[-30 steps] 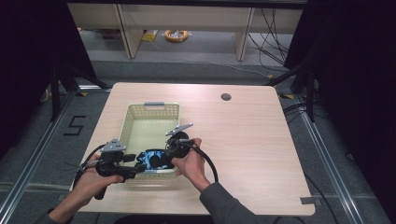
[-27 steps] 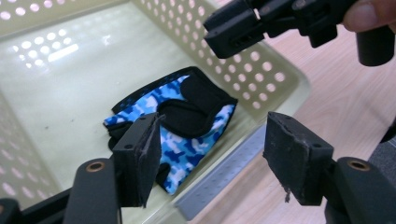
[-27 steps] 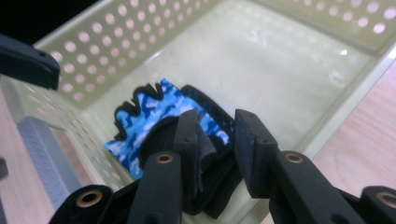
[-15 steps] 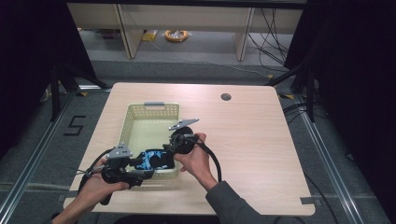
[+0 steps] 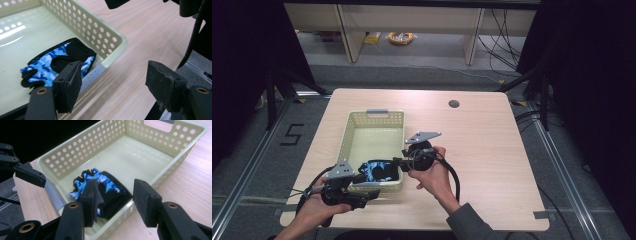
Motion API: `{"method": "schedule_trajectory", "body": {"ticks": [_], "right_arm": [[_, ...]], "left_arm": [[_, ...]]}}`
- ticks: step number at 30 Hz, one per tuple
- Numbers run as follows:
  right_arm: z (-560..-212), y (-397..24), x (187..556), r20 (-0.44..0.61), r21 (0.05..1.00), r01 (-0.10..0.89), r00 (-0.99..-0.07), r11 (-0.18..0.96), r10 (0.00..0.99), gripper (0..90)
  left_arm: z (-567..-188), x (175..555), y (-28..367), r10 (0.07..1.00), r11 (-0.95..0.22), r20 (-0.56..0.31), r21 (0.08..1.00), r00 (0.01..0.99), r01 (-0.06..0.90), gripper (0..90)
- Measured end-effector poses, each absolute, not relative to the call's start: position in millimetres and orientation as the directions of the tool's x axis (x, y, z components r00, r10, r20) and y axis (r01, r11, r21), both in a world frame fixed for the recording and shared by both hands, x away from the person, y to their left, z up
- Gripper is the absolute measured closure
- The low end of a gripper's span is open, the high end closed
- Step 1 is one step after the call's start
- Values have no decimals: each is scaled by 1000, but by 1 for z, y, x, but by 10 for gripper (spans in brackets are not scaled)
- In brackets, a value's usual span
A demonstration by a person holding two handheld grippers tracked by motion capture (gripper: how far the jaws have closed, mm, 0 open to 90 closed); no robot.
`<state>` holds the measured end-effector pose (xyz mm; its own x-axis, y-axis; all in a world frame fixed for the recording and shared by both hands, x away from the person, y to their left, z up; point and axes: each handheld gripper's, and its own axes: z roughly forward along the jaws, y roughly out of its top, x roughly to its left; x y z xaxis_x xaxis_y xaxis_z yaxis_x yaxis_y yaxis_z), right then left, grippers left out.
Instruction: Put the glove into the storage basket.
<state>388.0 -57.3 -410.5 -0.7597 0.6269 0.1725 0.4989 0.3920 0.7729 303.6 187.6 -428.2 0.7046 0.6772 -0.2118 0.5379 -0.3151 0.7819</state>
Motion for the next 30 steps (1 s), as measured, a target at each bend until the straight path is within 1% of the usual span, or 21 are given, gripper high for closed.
{"method": "schedule_trajectory", "body": {"ticks": [2, 5, 8, 9, 11, 13, 16, 17, 19, 20, 21, 22, 23, 27, 30], "right_arm": [[-408, -64, 383, 179, 771, 505, -756, 387, 630, 536], [-409, -68, 381, 170, 782, 491, -761, 385, 626, 534], [-408, -74, 377, 192, 781, 501, -760, 372, 621, 524], [-407, -76, 377, 173, 788, 488, -762, 377, 624, 520], [-407, -80, 375, 185, 792, 488, -765, 367, 617, 515], [-405, -83, 374, 172, 793, 486, -756, 367, 632, 507], [-407, -87, 373, 171, 801, 473, -768, 367, 616, 494], [-407, -88, 371, 187, 798, 489, -757, 353, 627, 489], [-408, -91, 371, 172, 806, 472, -764, 357, 622, 480], [-408, -92, 370, 202, 799, 495, -756, 342, 623, 477], [-408, -94, 369, 182, 805, 483, -754, 344, 631, 474], [-409, -95, 370, 169, 816, 458, -772, 352, 612, 472], [-409, -98, 367, 185, 805, 482, -759, 346, 625, 467], [-411, -102, 364, 184, 809, 479, -757, 341, 627, 463], [-413, -104, 361, 203, 805, 492, -753, 331, 626, 454]], "left_arm": [[-428, 302, 187, 660, -322, -209, 789, 721, 523, 278], [-429, 299, 183, 652, -313, -214, 799, 728, 515, 277], [-430, 297, 179, 635, -308, -224, 805, 739, 508, 277], [-430, 296, 179, 637, -315, -216, 803, 740, 506, 275], [-432, 296, 176, 637, -317, -211, 805, 742, 501, 274], [-434, 296, 175, 633, -322, -208, 805, 746, 498, 273], [-437, 296, 172, 627, -318, -217, 806, 748, 500, 272], [-437, 295, 171, 633, -315, -207, 811, 746, 492, 272], [-438, 296, 170, 621, -323, -208, 811, 756, 488, 271], [-438, 295, 169, 623, -324, -203, 812, 755, 485, 270], [-439, 294, 168, 620, -322, -204, 814, 758, 483, 270], [-439, 294, 167, 621, -324, -203, 813, 757, 483, 270], [-440, 293, 166, 623, -323, -198, 816, 756, 480, 270], [-440, 292, 165, 622, -321, -205, 814, 756, 485, 270], [-441, 292, 164, 613, -314, -212, 818, 761, 481, 270]]}}
